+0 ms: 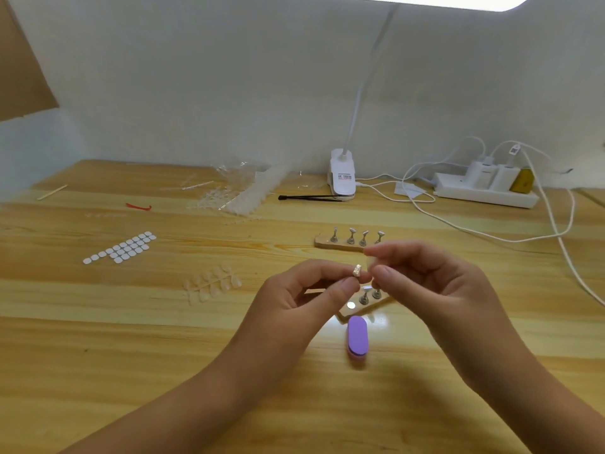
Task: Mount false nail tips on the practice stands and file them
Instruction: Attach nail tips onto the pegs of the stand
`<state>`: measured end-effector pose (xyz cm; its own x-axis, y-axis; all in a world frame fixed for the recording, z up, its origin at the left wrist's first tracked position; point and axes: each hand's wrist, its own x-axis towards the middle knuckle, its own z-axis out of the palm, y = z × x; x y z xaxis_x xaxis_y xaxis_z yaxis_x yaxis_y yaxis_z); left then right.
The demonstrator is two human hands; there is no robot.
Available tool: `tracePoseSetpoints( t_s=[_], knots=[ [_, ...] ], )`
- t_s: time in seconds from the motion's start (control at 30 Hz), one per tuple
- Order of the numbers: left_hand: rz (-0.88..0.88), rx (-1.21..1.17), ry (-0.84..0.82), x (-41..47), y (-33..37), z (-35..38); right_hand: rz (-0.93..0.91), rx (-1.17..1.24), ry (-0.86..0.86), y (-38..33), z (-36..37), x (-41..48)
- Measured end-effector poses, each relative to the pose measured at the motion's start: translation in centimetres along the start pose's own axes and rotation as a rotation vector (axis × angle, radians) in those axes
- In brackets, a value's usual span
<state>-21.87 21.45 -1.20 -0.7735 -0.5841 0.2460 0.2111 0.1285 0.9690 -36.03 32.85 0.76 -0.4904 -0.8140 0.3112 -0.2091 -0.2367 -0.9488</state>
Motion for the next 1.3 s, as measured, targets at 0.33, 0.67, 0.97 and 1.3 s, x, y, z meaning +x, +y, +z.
tracePoseSetpoints(
  t_s=[0.33, 0.67, 0.97, 1.3],
  knots=[
    [-0.041, 0.000, -0.002, 0.0, -0.2, -0.2, -0.189, -0.342, -0.008, 0.1, -0.3, 0.4],
    [-0.066, -0.065, 0.010, 0.2, -0.2, 0.0, -0.255, -0.227, 0.093, -0.6, -0.2, 0.0],
    [-0.063, -0.061, 0.016, 0.2, -0.5, 0.0, -0.356, -0.423, 0.027, 0.0, 0.2, -0.2],
    [-0.026, -0.039, -0.001, 0.1, -1.0, -0.1, -0.411, -0.560, -0.029, 0.7, 0.0, 0.0]
  ],
)
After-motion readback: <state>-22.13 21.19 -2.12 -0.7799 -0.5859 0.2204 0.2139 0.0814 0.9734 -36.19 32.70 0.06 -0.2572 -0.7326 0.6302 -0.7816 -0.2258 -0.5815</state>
